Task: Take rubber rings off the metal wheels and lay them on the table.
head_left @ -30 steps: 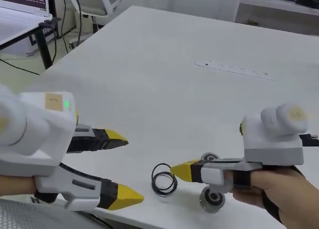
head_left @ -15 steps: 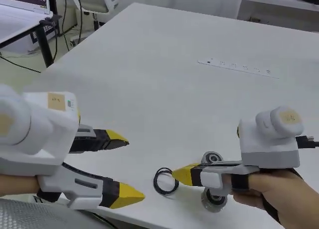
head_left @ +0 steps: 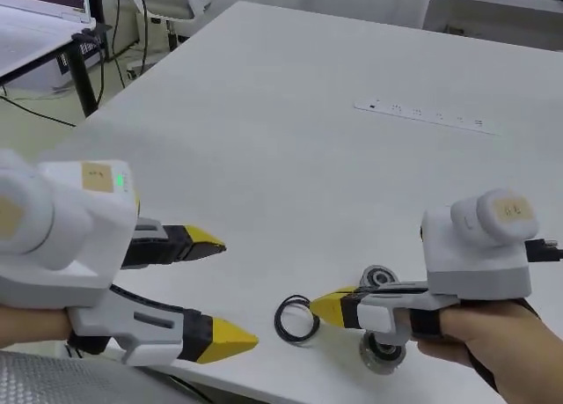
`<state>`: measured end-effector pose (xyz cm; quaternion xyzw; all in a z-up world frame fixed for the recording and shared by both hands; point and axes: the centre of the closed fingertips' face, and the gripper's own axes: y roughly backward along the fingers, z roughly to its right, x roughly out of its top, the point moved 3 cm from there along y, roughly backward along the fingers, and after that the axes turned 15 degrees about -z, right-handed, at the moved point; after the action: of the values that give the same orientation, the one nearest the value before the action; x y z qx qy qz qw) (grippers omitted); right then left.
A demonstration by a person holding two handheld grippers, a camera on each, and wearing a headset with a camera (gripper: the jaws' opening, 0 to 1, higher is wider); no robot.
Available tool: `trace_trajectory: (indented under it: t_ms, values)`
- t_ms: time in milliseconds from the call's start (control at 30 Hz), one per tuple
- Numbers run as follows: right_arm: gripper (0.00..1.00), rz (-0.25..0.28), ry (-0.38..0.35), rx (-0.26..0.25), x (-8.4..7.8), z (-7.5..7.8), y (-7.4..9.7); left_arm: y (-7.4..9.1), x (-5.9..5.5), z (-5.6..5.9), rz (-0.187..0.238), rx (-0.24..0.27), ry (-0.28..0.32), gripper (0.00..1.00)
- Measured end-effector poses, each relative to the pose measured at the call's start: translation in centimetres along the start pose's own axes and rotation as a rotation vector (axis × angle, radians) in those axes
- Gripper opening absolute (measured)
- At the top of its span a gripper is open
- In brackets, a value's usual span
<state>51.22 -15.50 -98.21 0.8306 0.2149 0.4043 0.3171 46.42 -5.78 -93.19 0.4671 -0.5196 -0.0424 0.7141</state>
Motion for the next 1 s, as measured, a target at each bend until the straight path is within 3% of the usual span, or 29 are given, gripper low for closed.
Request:
trace_trajectory:
  t_ms: [600,1000]
  values:
    - [0.01,-0.015,0.062,-0.067,-0.01,0.64,-0.14,0.03,0.34,0.20,0.010,-0.010,-0.015,0.61]
    - [0.03,0.002,0.066,-0.066,0.41,0.57,0.44,0.00,0.21,0.19,0.001,-0.007,-0.014,0.62]
